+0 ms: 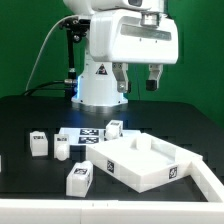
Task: Assemble one leg
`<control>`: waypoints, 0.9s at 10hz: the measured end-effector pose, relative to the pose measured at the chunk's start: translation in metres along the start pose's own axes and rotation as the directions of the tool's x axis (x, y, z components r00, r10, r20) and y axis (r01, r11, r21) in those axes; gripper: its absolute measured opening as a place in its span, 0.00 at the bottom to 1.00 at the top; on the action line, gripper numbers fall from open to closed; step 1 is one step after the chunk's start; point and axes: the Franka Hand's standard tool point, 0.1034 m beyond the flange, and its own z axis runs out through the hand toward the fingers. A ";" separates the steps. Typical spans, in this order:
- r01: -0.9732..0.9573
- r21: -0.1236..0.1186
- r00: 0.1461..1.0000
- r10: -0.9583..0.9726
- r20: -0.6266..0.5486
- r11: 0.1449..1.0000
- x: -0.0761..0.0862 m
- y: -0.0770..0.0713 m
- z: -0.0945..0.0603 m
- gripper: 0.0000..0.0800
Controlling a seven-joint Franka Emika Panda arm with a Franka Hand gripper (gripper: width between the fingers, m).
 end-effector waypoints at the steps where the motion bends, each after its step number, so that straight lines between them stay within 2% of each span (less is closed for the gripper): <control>1: -0.011 0.005 1.000 0.011 -0.001 1.000 -0.001 -0.001 0.001 0.81; 6: -0.025 0.005 1.000 0.025 0.001 1.000 -0.003 0.002 0.001 0.81; 7: -0.103 -0.007 0.995 0.103 -0.004 0.995 -0.005 0.020 0.000 0.81; 9: -0.222 -0.006 0.975 0.223 0.010 0.975 -0.020 0.050 0.016 0.81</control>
Offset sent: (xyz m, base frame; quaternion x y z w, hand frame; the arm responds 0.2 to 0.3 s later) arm 0.0000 0.0000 0.0000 0.0000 0.0000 0.0000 1.0000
